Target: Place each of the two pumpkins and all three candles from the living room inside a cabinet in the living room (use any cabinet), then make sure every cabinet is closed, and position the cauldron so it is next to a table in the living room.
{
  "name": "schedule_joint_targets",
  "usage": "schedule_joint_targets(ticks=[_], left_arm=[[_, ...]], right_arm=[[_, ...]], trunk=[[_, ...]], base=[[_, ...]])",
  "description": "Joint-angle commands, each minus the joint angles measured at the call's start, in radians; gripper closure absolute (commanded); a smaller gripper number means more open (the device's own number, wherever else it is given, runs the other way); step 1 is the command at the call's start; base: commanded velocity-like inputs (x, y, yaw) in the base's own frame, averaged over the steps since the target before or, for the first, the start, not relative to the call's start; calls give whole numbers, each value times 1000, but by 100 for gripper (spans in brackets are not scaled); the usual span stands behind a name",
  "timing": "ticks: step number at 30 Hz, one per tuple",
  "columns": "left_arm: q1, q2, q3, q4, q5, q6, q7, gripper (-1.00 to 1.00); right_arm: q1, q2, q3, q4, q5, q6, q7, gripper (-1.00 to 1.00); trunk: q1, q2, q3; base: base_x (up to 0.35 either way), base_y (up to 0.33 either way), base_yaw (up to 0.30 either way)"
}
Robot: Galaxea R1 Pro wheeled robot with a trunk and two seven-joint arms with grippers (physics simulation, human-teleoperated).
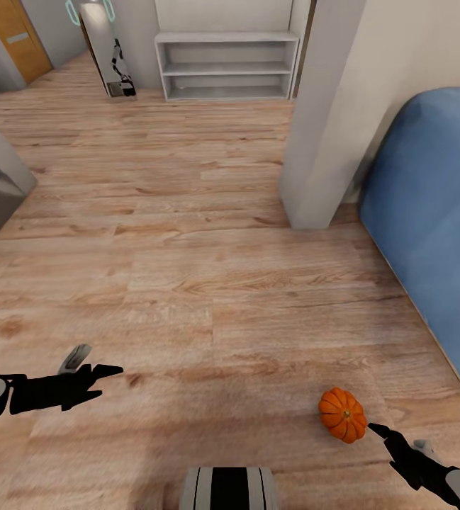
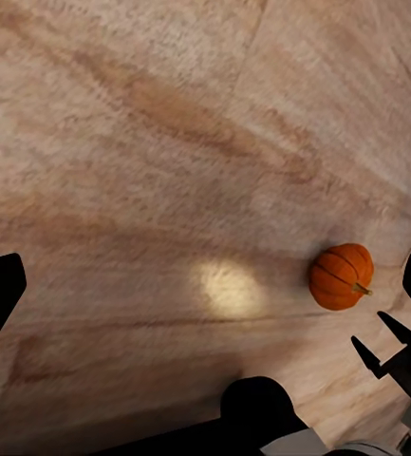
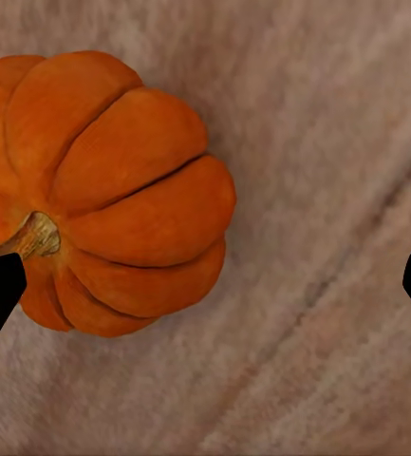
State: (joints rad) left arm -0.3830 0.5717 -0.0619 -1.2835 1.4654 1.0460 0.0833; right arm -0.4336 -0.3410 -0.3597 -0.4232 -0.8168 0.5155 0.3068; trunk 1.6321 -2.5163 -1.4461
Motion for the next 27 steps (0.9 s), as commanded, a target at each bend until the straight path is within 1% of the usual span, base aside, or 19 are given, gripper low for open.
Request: schedule_joint_targets(ticks=[1, 19, 24, 27], left_arm=[[-1, 1, -2, 0, 10, 1, 9, -100], [2, -1, -4, 0, 9, 1, 9, -100], [3, -10, -8, -1, 9, 1, 9, -100], [3, -11, -18, -1, 9, 1, 9, -100]], right_arm=[[-1, 0, -7, 0, -1, 8, 2, -100], [0, -2, -6, 0, -1, 8, 2, -100], [1, -2, -5, 0, 1, 4, 1, -100], [1, 0, -5, 0, 2, 0, -6, -100]], trunk=[[0, 0, -1], [0, 0, -1], [0, 0, -1], [1, -1, -12]], base=[[63, 41, 0], [40, 39, 0], [1, 1, 0], [0, 0, 0]])
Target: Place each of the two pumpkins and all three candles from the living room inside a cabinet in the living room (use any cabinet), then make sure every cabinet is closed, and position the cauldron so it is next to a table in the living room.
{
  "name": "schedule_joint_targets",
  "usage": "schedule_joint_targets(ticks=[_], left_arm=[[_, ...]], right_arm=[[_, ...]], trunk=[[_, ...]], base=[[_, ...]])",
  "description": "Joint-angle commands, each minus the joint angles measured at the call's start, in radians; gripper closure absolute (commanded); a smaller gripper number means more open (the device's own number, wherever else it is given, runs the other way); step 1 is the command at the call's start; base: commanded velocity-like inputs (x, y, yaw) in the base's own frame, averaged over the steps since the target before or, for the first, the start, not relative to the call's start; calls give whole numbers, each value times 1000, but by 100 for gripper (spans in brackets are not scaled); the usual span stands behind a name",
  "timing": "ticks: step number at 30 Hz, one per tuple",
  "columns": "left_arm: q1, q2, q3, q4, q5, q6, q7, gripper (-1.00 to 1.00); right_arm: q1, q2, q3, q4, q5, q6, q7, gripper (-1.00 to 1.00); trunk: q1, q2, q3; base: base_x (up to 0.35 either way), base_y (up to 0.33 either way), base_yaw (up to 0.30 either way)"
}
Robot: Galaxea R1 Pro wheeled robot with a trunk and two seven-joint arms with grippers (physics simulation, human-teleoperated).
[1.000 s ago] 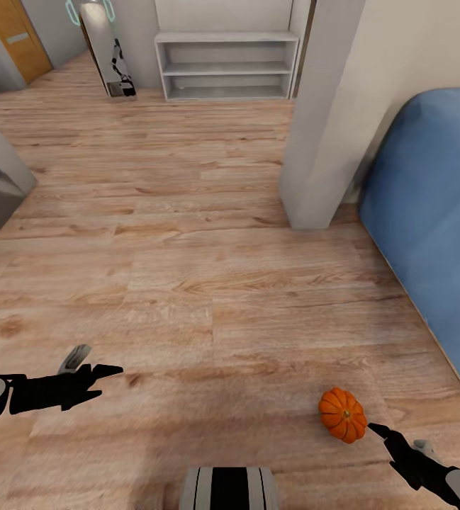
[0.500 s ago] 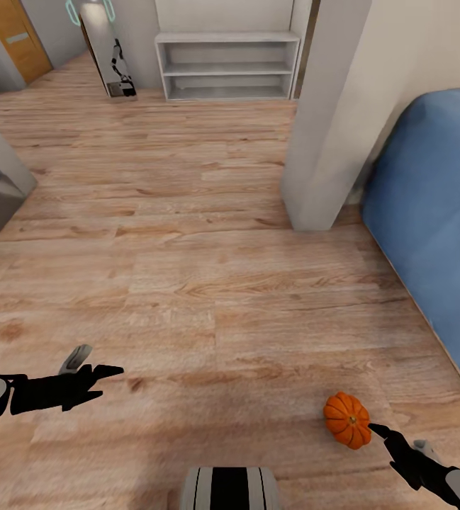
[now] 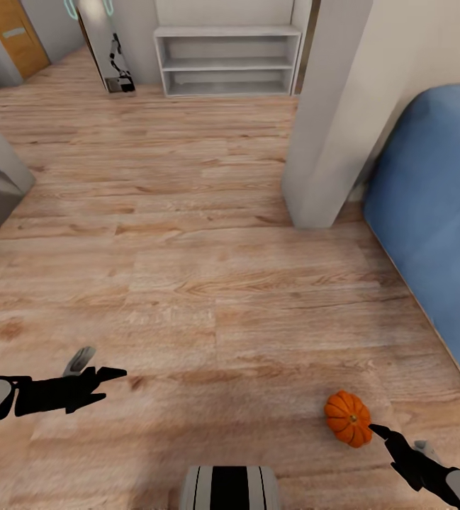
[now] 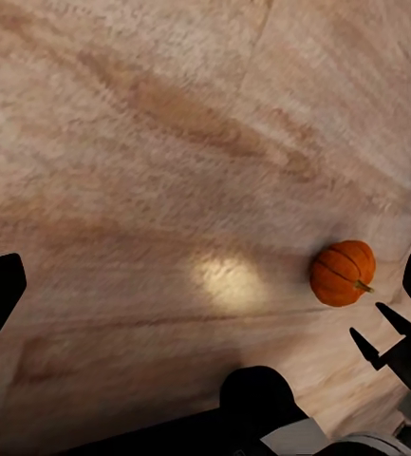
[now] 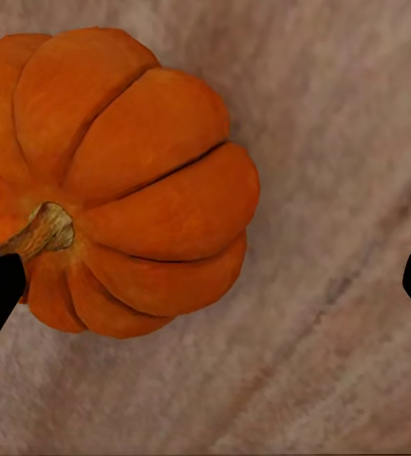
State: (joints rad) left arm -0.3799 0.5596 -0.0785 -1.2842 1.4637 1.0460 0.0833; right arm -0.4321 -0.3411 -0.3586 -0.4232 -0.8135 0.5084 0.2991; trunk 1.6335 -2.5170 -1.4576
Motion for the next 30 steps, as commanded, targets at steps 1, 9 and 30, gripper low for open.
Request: schedule_joint_targets(ticks=[1, 9, 30], left_arm=[[-1, 1, -3, -1, 11, 1, 9, -100], [-1, 0, -6, -1, 11, 1, 7, -100], [0, 8, -6, -1, 11, 1, -62, -100]], right_arm=[[-1, 1, -7, 0, -1, 7, 1, -100], [-1, 1, -7, -1, -1, 7, -1, -100], [-1, -3, -7, 0, -1, 7, 7, -100]], trunk=[[0, -1, -5], [2, -1, -20], [2, -1, -20]], base=[[0, 0, 0], [0, 0, 0], [12, 12, 0]])
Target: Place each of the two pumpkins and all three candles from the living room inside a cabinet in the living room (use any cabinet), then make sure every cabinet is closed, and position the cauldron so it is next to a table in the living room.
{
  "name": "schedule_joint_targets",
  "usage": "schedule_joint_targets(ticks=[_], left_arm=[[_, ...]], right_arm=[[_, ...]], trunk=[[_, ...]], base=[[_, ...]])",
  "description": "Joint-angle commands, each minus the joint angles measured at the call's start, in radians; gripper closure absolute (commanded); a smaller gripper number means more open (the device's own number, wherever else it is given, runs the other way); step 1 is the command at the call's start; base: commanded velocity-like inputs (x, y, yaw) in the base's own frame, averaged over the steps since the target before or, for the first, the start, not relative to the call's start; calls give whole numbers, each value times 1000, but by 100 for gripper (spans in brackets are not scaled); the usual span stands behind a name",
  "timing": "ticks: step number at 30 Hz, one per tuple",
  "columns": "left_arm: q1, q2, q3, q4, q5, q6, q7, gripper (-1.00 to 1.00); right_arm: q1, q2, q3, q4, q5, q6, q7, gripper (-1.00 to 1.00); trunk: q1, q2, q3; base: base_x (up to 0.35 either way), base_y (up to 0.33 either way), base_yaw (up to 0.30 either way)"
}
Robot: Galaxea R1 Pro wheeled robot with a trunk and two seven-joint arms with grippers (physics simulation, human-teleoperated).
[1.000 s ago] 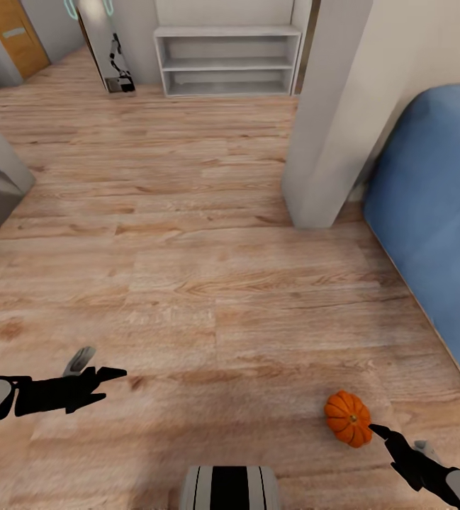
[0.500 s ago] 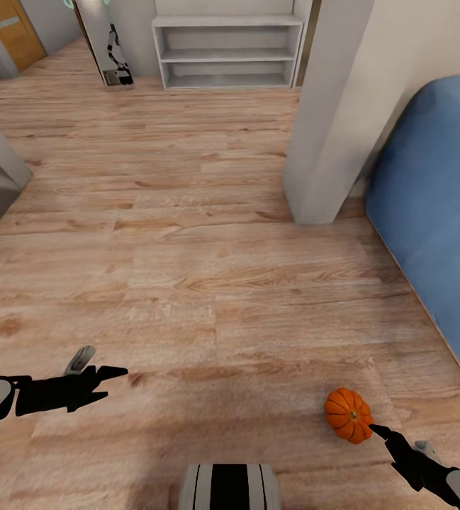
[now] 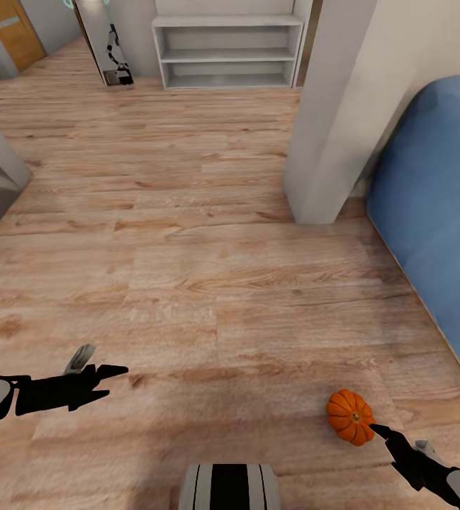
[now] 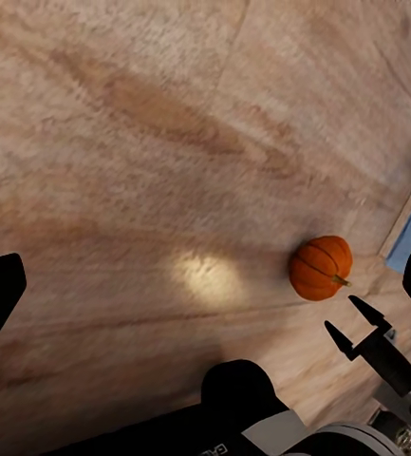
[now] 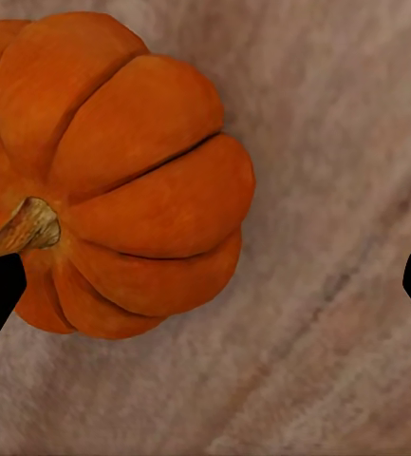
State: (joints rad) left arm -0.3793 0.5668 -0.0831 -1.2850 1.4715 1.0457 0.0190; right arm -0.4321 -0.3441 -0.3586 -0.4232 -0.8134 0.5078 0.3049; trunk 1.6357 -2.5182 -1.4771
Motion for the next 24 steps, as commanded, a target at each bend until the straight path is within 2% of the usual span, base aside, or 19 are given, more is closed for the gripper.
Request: schedule_joint_targets(ticks=[1, 14, 24], left_arm=[[0, 1, -1, 0, 3, 1, 2, -100], [0, -2, -4, 0, 3, 1, 2, -100], [0, -5, -6, 0, 3, 1, 2, -100]], right_arm=[[0, 0, -6, 0, -1, 8, 2, -100], [1, -2, -7, -3, -3, 11, 3, -100], [3, -1, -6, -3, -3, 9, 3, -100]], trunk=[[0, 0, -1], [0, 0, -1], [0, 0, -1]], base=[[4, 4, 0], [25, 24, 0], [122, 9, 0]])
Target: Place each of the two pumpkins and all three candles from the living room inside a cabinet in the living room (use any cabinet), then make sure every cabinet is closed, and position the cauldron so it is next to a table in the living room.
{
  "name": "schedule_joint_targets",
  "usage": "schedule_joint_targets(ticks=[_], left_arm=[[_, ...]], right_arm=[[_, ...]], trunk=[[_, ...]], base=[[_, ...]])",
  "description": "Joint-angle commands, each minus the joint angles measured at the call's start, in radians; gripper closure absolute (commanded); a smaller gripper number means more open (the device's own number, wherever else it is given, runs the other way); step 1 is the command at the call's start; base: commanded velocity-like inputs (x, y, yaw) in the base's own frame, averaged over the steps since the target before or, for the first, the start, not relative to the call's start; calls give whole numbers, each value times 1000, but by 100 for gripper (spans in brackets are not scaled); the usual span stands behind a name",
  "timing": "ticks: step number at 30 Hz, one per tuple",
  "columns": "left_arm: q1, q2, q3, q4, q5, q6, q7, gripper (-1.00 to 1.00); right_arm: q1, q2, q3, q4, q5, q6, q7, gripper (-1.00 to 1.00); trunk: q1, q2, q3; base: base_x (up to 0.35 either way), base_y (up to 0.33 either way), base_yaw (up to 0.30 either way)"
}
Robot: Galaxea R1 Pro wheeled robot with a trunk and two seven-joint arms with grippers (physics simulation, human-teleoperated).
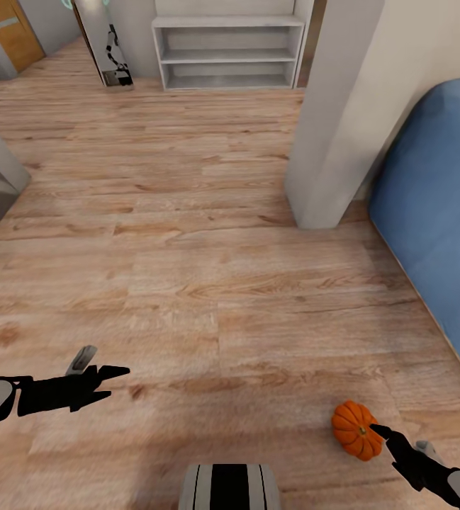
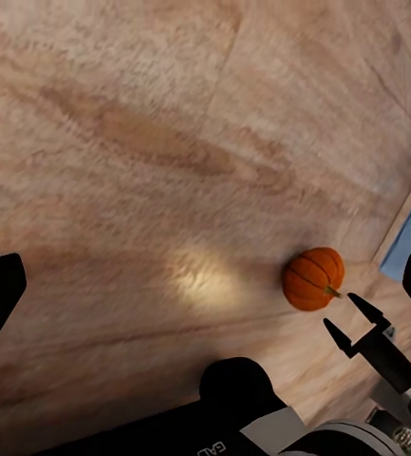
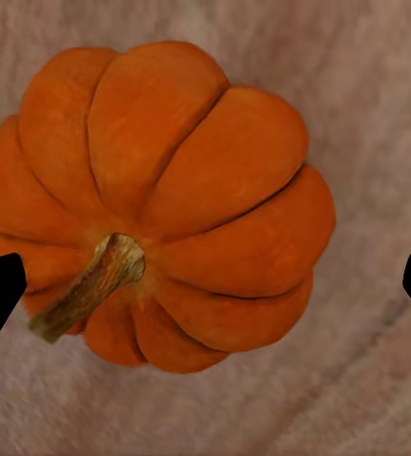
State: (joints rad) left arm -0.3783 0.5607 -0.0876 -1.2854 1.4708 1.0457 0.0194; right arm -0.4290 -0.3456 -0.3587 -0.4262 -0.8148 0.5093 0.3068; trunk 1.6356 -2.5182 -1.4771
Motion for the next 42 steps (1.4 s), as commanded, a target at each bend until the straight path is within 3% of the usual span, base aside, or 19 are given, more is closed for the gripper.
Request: schedule_joint_targets(ticks=[1, 6, 13, 17, 26, 35, 42], left_arm=[[-1, 1, -1, 0, 3, 1, 2, -100], [-1, 0, -2, 0, 3, 1, 2, -100], [-1, 1, -29, -30, 3, 1, 1, -100], [-1, 1, -32, -46, 3, 1, 1, -100], [-1, 1, -32, -49, 3, 1, 2, -100], [-1, 1, -32, -51, 3, 1, 1, -100], [0, 0, -34, -52, 4, 1, 1, -100]], right_arm=[[0, 0, -7, 0, -1, 8, 2, -100], [0, 0, -6, 0, -1, 8, 2, -100], [0, 0, -6, 0, -1, 8, 2, -100], [0, -1, -6, 0, 0, 8, 2, -100], [0, -3, -8, 0, 0, 6, 2, -100], [1, -23, -8, 3, -1, 7, 2, -100], [1, -24, -8, 3, -1, 6, 2, -100]], trunk=[[0, 0, -1], [0, 0, -1], [0, 0, -1], [2, -1, -16], [2, -1, -20], [5, -3, -47], [5, -3, -47]], base=[[49, 8, 0], [87, 46, 0], [18, 10, 0], [1, 0, 0], [0, 0, 0], [0, 0, 0], [0, 0, 0]])
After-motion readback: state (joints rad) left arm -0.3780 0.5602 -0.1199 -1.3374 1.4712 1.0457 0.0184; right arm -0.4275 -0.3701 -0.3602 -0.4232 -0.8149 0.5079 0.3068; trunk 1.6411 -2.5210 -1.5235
